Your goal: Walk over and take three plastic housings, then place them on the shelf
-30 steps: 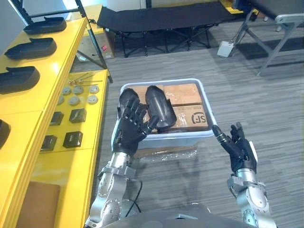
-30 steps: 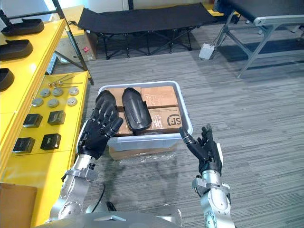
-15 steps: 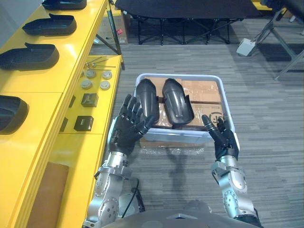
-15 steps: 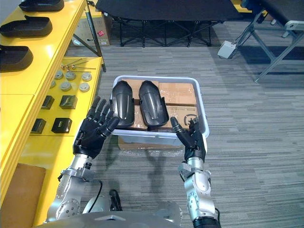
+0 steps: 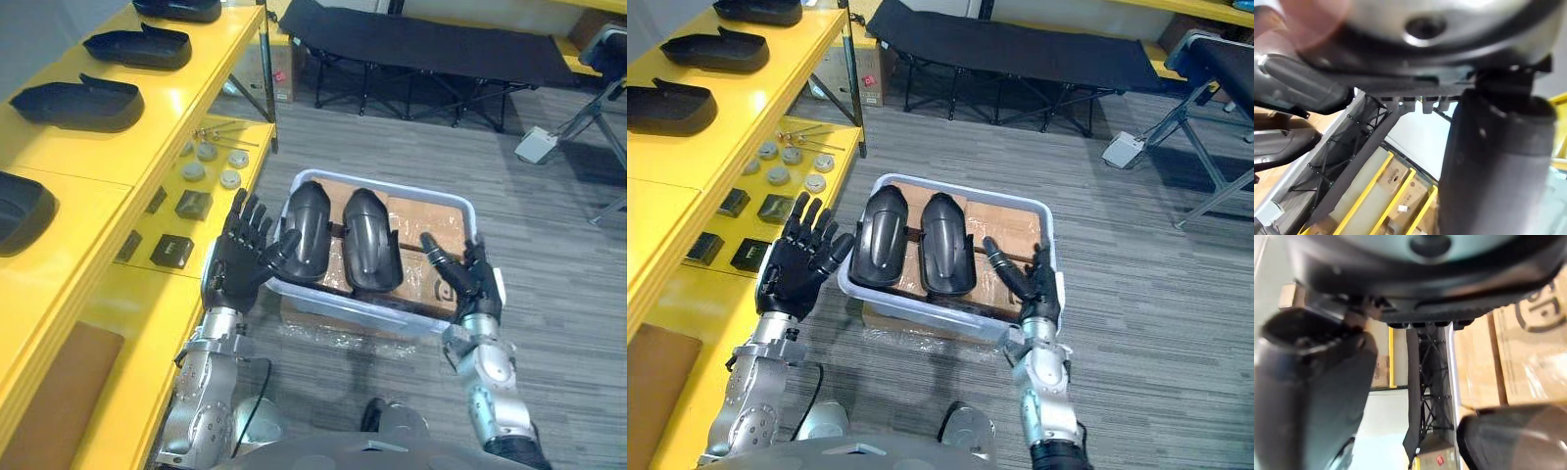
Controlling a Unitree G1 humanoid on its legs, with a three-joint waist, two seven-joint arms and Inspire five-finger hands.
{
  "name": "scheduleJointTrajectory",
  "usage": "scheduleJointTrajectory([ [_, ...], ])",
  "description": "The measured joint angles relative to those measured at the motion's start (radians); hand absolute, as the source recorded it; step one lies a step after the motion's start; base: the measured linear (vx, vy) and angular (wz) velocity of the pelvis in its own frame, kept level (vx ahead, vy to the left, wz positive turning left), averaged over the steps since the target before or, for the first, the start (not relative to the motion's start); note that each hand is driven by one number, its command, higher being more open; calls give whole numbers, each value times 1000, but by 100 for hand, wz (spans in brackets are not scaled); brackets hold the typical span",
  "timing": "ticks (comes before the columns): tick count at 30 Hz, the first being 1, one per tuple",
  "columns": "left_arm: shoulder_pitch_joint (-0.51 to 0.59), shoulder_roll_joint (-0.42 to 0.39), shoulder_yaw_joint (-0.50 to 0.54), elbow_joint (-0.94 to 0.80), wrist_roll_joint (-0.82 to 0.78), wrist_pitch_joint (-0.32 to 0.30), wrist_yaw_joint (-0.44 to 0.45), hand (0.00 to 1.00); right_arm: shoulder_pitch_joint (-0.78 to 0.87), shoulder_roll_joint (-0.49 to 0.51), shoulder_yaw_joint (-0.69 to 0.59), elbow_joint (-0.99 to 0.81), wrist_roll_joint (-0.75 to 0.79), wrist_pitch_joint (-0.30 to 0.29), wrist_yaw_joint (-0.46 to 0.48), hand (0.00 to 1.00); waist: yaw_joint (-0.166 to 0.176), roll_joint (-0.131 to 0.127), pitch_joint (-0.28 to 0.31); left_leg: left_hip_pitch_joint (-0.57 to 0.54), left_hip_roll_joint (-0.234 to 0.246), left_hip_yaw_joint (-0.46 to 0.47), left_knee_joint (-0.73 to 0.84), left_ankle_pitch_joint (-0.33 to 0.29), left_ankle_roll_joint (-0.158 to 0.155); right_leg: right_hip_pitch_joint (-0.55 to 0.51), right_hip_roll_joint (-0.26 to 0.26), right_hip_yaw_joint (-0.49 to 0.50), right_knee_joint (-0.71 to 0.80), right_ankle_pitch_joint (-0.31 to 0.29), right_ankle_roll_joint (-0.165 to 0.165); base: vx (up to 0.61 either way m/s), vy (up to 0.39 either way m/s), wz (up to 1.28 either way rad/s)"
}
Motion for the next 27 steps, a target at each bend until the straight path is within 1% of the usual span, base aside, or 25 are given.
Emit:
scheduleJointTrajectory([
  [1, 0, -3, 1, 0, -3, 5, 6, 100, 1, -7, -10, 0, 0, 5, -3, 100, -2, 3, 1, 4, 4, 0, 9, 8, 9, 16, 3, -10, -3, -2, -2, 182, -162, 26],
  [2, 1, -12, 2, 1, -8, 8, 11, 100, 12, -20, -26, -1, 0, 17, -9, 100, -4, 3, 1, 3, 7, 6, 42, 30, 40, 53, 8, -21, -30, -3, -2, 135, -138, 32],
  [3, 1, -17, 6, 1, -8, 7, 8, 100, 26, -24, -42, -1, 0, 26, -11, 100, -5, 5, 1, -11, 12, 22, 82, 56, 54, 99, 9, -37, -74, -1, 0, 127, -125, 34],
  [4, 0, -18, 7, 1, -8, 7, 6, 100, 33, -23, -48, -1, 0, 27, -13, 100, -6, 7, 2, -17, 18, 34, 102, 68, 54, 121, 10, -44, -102, 2, 5, 112, -99, 41],
  [5, -4, -18, 7, 2, -8, 7, 1, 100, 47, -23, -61, 0, -3, 28, -19, 100, -10, 9, 2, -42, 27, 61, 137, 83, 55, 155, 9, -64, -153, 11, 18, 73, -40, 37],
  [6, -3, -23, 1, 4, -8, 7, -6, 100, 57, -24, -77, 0, -4, 28, -22, 100, -10, 15, 0, -46, 34, 89, 116, 77, 51, 156, 7, -74, -164, 18, 22, 83, 1, 42],
  [7, -4, -23, -7, 12, -8, 5, -18, 100, 63, -22, -95, 2, -4, 28, -23, 100, -15, 34, -9, -32, 29, 126, 67, 74, 48, 152, 3, -89, -165, 20, 26, 70, 68, 50],
  [8, -8, -21, -9, 27, -9, 5, -30, 100, 61, -20, -105, 3, -8, 38, -28, 100, -35, 37, -9, -8, -2, 158, -3, 76, 49, 148, -15, -104, -166, 24, 32, 65, 123, 56],
  [9, -11, -20, -16, 43, -9, 4, -41, 100, 60, -21, -113, 3, -51, 47, -33, 100, -39, 37, -8, 6, -30, 177, -67, 80, 49, 138, -33, -114, -167, 29, 39, 32, 152, 45],
  [10, -12, -17, -22, 51, -9, 4, -47, 100, 54, -21, -115, 3, -77, 54, -35, 100, -36, 35, -5, 10, -45, 185, -100, 82, 46, 127, -43, -115, -165, 31, 42, 5, 131, 19],
  [11, -13, -14, -26, 56, -9, 4, -51, 100, 48, -21, -116, 4, -90, 60, -36, 100, -33, 31, 0, 9, -55, 186, -112, 84, 46, 120, -47, -115, -163, 32, 45, -15, 121, 7],
  [12, -18, -3, -31, 61, -9, 5, -63, 100, 10, -21, -116, 26, -123, 69, -42, 100, -32, 22, 21, 3, -74, 188, -126, 91, 52, 106, -64, -115, -153, 37, 50, -26, 88, 8],
  [13, -21, 4, -36, 61, -9, 5, -64, 100, -5, -23, -116, 41, -140, 69, -54, 100, -32, 9, 29, -12, -78, 184, -126, 91, 52, 96, -66, -117, -153, 43, 50, -56, 114, 13],
  [14, -37, 18, -46, 61, -8, 5, -66, 100, -50, -29, -117, 83, -167, 73, -81, 100, -28, 8, 44, -33, -90, 177, -124, 95, 58, 79, -71, -118, -153, 57, 48, -88, 158, 24],
  [15, -61, 35, -57, 61, -1, 6, -63, 100, -95, -40, -116, 123, -196, 86, -106, 100, -27, -8, 69, -55, -103, 163, -124, 98, 64, 65, -80, -122, -153, 63, 50, -89, 157, 29],
  [16, -75, 40, -61, 62, 9, 6, -61, 100, -118, -49, -115, 141, -206, 92, -121, 100, -27, -12, 84, -68, -108, 154, -121, 101, 68, 60, -85, -128, -153, 70, 50, -72, 134, 37],
  [18, -111, 53, -70, 62, 18, 6, -54, 100, -194, -82, -116, 206, -239, 114, -178, 100, -22, -17, 123, -115, -125, 131, -117, 113, 87, 34, -98, -143, -153, 96, 45, -87, 141, 41],
  [19, -126, 57, -68, 62, 40, 6, -45, 100, -224, -102, -116, 228, -241, 121, -206, 100, -15, -15, 144, -136, -132, 122, -110, 117, 94, 24, -106, -144, -153, 106, 47, -84, 140, 34],
  [21, -136, 61, -65, 61, 61, 6, -31, 100, -267, -130, -116, 252, -255, 137, -234, 100, 4, -11, 164, -160, -142, 109, -103, 119, 101, 8, -116, -144, -153, 112, 50, -57, 105, 22],
  [25, -139, 71, -56, 61, 60, 6, -18, 100, -387, -185, -107, 290, -311, 202, -262, 100, 19, 0, 211, -206, -140, 93, -72, 122, 112, -11, -115, -145, -152, 114, 52, -65, 66, 11],
  [27, -136, 68, -65, 60, 61, 5, -18, 100, -449, -243, -96, 330, -311, 239, -276, 100, 30, 3, 226, -234, -139, 86, -66, 123, 115, -31, -113, -145, -152, 115, 52, -68, 26, 5],
])
